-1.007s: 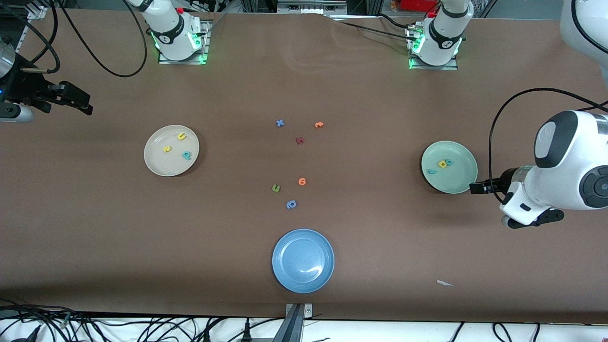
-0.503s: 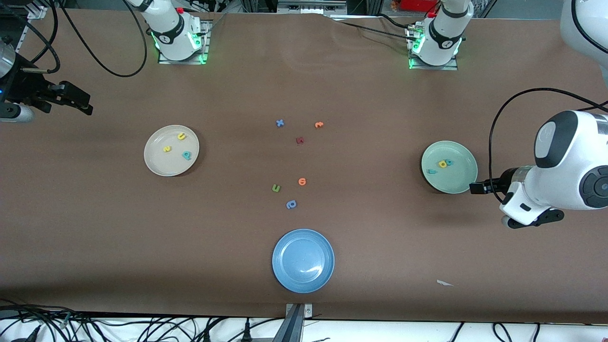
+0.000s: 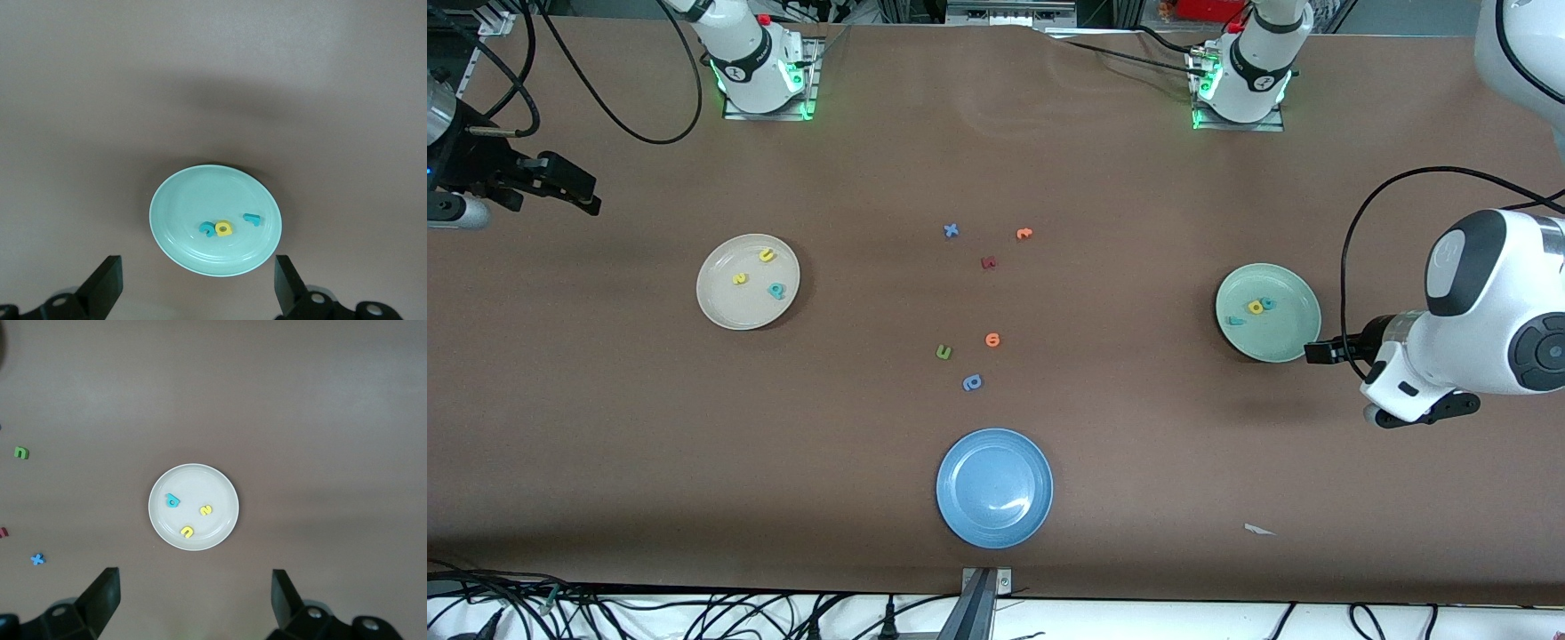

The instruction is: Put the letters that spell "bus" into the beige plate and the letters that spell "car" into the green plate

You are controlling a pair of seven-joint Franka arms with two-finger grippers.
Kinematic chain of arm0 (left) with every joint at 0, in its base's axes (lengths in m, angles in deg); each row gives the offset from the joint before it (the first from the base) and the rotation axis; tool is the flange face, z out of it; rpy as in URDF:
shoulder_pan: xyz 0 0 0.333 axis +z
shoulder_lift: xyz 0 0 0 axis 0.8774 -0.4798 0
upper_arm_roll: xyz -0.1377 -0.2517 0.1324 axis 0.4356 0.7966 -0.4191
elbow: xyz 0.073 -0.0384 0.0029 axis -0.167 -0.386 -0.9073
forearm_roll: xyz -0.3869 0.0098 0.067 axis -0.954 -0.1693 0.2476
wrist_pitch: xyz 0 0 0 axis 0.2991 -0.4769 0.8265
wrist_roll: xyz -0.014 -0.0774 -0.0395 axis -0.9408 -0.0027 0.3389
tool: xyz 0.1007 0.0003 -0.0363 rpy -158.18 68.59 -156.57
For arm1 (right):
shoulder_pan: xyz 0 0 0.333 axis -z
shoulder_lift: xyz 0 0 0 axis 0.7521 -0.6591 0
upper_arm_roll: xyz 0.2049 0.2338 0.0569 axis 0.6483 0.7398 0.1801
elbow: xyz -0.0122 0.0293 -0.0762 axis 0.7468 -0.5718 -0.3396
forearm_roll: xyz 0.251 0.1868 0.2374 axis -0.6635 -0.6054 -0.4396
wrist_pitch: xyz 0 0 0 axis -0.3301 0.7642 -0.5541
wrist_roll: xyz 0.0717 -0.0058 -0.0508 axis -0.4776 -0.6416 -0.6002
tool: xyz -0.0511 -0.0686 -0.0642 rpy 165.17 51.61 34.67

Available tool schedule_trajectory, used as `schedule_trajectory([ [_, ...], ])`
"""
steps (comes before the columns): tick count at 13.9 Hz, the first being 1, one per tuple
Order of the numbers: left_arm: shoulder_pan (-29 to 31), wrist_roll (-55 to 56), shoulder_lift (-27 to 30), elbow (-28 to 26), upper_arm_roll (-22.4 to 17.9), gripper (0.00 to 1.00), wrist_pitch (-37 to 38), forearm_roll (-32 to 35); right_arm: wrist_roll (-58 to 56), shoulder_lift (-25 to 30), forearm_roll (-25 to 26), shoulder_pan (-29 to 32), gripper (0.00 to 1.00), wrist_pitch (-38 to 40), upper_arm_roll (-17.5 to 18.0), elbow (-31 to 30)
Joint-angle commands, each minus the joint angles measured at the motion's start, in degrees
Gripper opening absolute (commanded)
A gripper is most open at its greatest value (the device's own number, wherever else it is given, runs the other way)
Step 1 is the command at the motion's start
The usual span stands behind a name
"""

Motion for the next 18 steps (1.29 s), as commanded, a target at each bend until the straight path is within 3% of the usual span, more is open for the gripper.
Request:
schedule_trajectory([
  [1, -14.3, -16.93, 10.04, 5.48, -23.71, 1.0, 3.95, -15.49, -0.49, 0.22, -0.58, 0.09, 1.0, 1.01, -0.12, 0.62],
  [13, -14.12, -17.56, 10.13, 5.92, -23.53, 1.0, 4.39, -15.93, -0.49, 0.22, -0.58, 0.09, 1.0, 1.27, -0.12, 0.62],
  [15, -12.64, -17.73, 10.31, 5.57, -23.53, 0.93, 4.04, -20.21, -0.49, 0.22, -0.58, 0.09, 1.0, 1.27, -0.21, 0.62],
  [18, -12.54, -17.82, 10.66, 4.78, -23.53, 0.93, 3.69, -21.64, -0.49, 0.22, -0.58, 0.09, 1.0, 1.27, -0.21, 0.62],
])
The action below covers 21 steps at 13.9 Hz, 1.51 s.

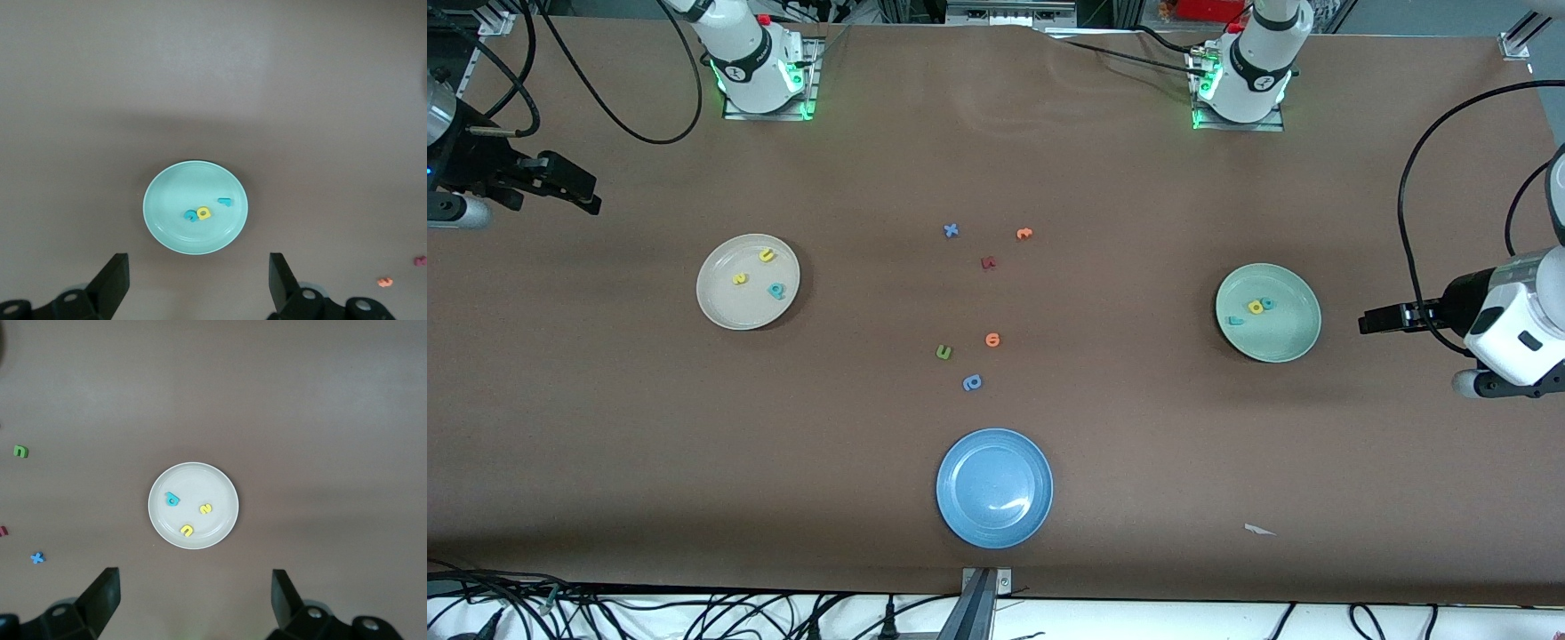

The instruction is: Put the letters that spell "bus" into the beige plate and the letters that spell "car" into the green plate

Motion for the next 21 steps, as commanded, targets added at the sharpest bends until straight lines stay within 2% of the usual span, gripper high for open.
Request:
schedule_trajectory([
  [1, 0.08, -1.61, 1.34, -1.79, -0.34, 0.92, -0.38, -1.71, -0.49, 0.22, -0.58, 0.09, 1.0, 0.98, -0.19, 0.61],
  [2, 0.08, -1.61, 2.04, -2.75, -0.34, 0.92, -1.25, -1.62, -0.49, 0.22, -0.58, 0.09, 1.0, 0.98, -0.19, 0.61],
  [4, 0.08, -1.61, 5.46, -8.7, -0.07, 0.92, -6.33, -1.44, -0.49, 0.22, -0.58, 0.09, 1.0, 0.98, -0.19, 0.61],
  [5, 0.08, -1.61, 7.3, -11.69, -0.07, 0.94, -8.88, -1.27, -0.49, 0.22, -0.58, 0.09, 1.0, 0.98, -0.19, 0.61],
  [6, 0.08, -1.61, 7.67, -12.42, -0.07, 0.98, -9.86, -1.09, -0.49, 0.22, -0.58, 0.09, 1.0, 0.98, -0.19, 0.61],
  [11, -0.01, -2.04, 7.5, -10.67, -0.16, 1.0, -9.78, -0.91, -0.58, 0.22, -0.58, 0.09, 1.0, 0.98, -0.36, 0.61],
  [14, -0.19, -9.06, 7.41, -10.67, -0.42, 0.99, -9.78, -0.22, -0.58, 0.22, -0.58, 0.09, 1.0, 1.07, -0.45, 0.61],
  [16, -0.45, -9.17, 7.41, -10.58, -0.16, 1.0, -9.78, 2.33, -0.67, 0.22, -0.58, 0.09, 1.0, 1.07, -0.45, 0.61],
  [21, -0.19, -8.81, 7.41, -10.67, -0.16, 1.0, -9.17, 1.55, -1.02, 0.22, -0.58, 0.09, 1.0, 0.98, -0.71, 0.61],
])
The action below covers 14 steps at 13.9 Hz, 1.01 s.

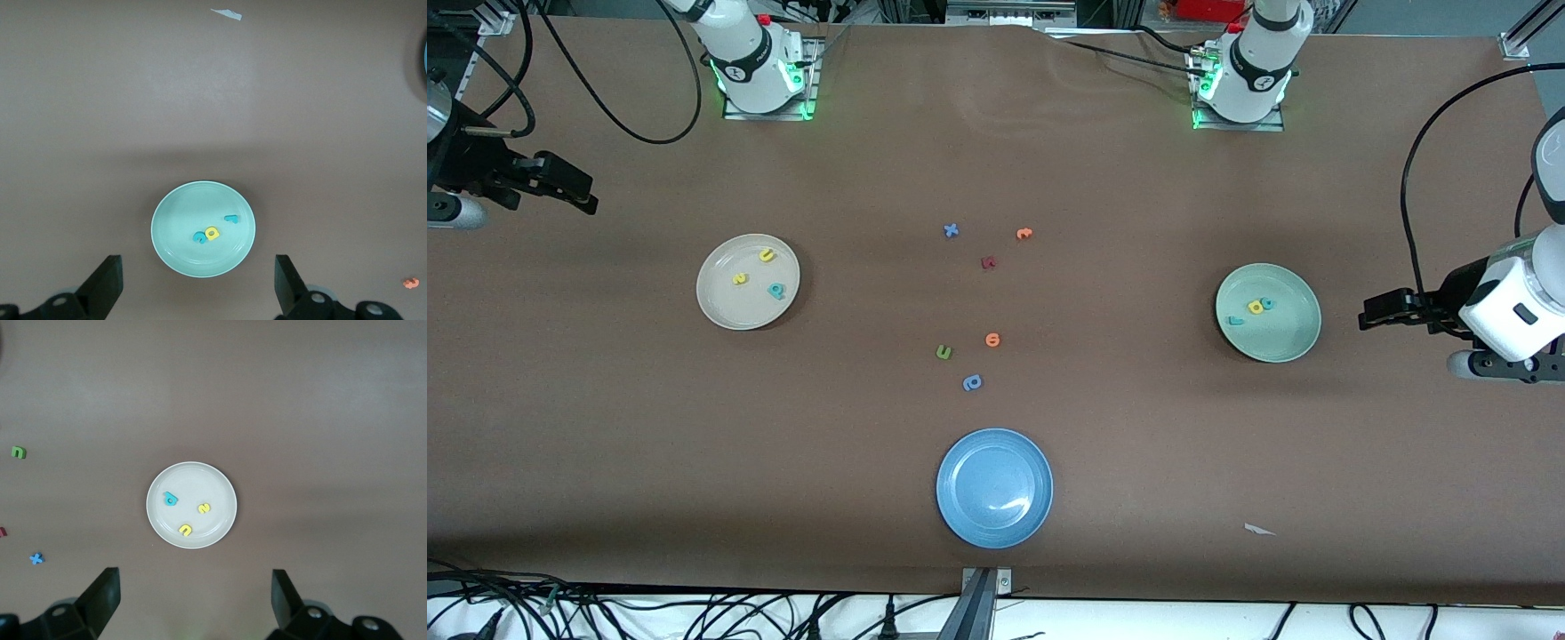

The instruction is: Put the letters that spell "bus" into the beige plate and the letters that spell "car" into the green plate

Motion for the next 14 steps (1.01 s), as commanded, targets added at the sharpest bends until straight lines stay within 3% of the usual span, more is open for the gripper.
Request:
schedule_trajectory([
  [1, -0.11, -1.15, 1.55, -1.12, -0.23, 1.0, -0.18, 0.61, -1.02, 0.22, -0.58, 0.09, 1.0, 0.86, -0.22, 0.61],
  [5, -0.64, -0.97, 4.45, -1.12, 2.58, 1.0, 3.6, 1.39, -1.1, 0.13, -0.58, 0.18, 1.0, 0.86, -0.48, 0.61],
  [14, -0.64, -0.89, 6.13, -1.03, 2.32, 1.0, 3.95, 0.78, -1.1, 0.13, -0.58, 0.17, 1.0, 0.86, -0.57, 0.61],
])
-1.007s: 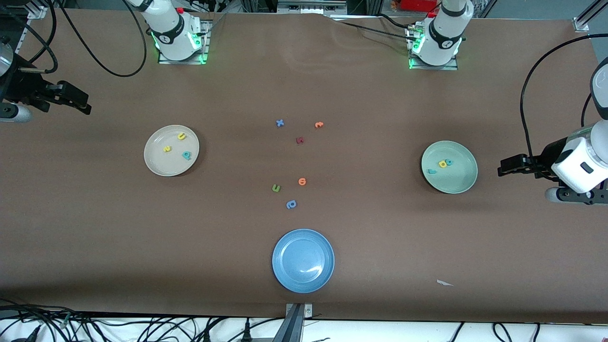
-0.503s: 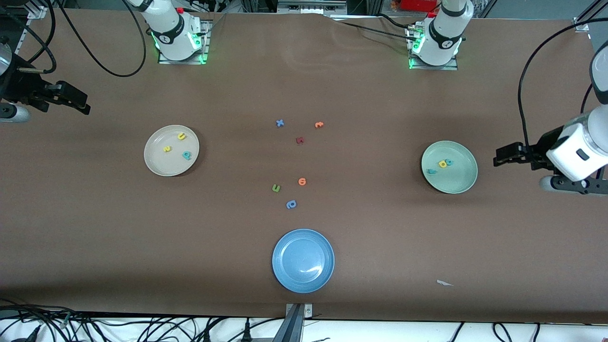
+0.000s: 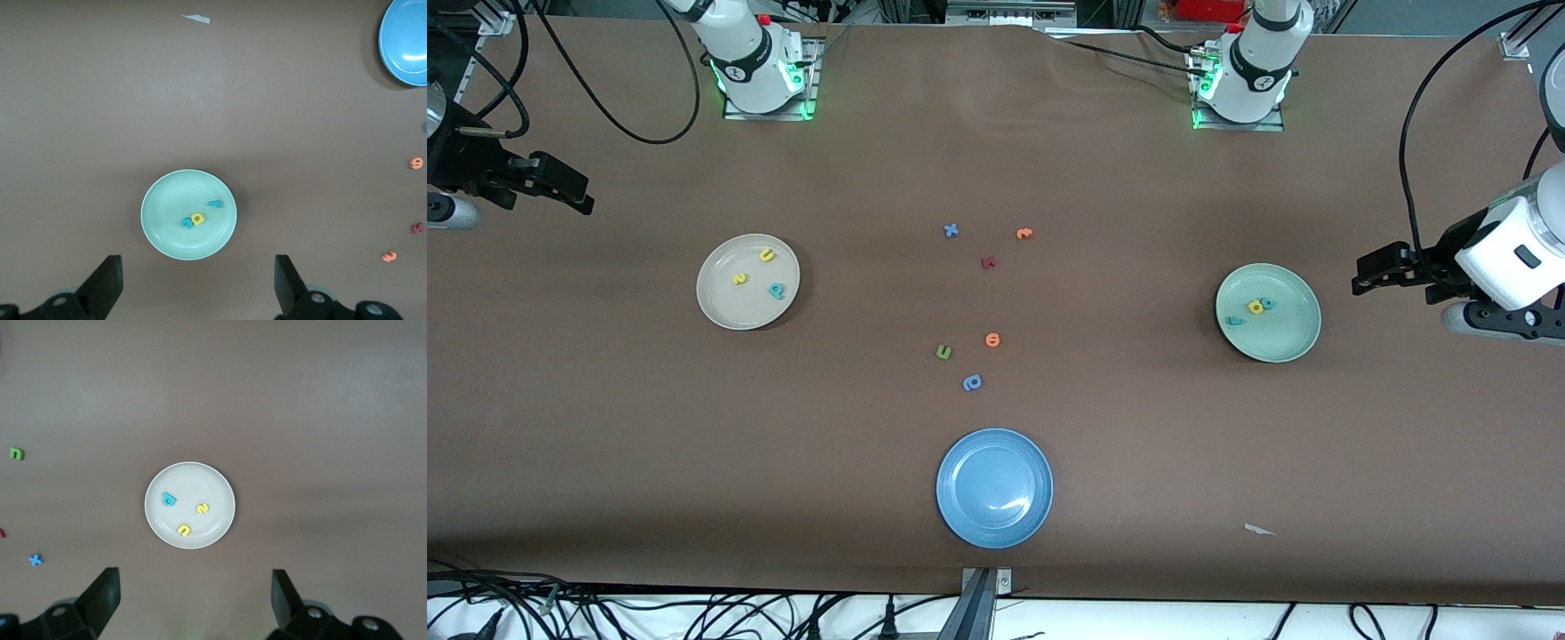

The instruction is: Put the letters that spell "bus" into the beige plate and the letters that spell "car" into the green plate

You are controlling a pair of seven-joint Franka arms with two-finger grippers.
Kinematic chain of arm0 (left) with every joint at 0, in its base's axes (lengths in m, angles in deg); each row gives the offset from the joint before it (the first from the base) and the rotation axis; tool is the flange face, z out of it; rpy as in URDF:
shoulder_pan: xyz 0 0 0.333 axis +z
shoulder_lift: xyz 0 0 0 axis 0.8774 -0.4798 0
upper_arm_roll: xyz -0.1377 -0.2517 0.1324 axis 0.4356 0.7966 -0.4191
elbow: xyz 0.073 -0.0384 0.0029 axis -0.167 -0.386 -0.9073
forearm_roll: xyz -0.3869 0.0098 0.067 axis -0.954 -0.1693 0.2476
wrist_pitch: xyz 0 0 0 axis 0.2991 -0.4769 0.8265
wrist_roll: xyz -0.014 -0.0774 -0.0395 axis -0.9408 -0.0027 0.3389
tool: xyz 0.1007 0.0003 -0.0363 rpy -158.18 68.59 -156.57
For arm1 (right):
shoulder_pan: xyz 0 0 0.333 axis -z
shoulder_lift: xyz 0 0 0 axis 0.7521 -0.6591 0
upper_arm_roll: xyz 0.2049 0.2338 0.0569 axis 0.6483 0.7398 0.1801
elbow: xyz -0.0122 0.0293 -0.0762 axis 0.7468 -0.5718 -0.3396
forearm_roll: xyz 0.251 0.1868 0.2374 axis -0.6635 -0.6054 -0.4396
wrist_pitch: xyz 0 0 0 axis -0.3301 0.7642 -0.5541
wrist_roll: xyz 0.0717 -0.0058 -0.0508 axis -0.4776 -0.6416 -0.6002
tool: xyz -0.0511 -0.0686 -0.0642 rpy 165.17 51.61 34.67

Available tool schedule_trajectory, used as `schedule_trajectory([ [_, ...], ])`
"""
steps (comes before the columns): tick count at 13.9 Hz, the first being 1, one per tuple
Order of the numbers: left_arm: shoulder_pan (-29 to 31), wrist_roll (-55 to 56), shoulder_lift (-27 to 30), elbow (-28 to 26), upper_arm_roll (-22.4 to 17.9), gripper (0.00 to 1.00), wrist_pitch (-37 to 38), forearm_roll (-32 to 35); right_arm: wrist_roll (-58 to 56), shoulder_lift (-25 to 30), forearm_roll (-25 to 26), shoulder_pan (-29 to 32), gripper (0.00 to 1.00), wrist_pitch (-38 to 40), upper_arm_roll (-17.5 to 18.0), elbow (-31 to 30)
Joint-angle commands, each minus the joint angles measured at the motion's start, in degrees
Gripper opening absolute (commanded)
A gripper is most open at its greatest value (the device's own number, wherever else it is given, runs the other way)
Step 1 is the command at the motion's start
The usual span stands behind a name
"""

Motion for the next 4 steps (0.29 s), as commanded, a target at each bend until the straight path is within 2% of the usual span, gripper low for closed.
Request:
schedule_trajectory([
  [1, -0.06, -0.83, 0.8, -0.88, -0.32, 1.0, 0.33, 0.87, -1.04, 0.14, -0.58, 0.09, 1.0, 0.85, -0.15, 0.61],
  [4, -0.14, -0.92, 0.8, -0.8, -0.32, 1.0, 0.33, 1.22, -0.95, 0.14, -0.58, 0.17, 1.0, 0.85, -0.15, 0.61],
])
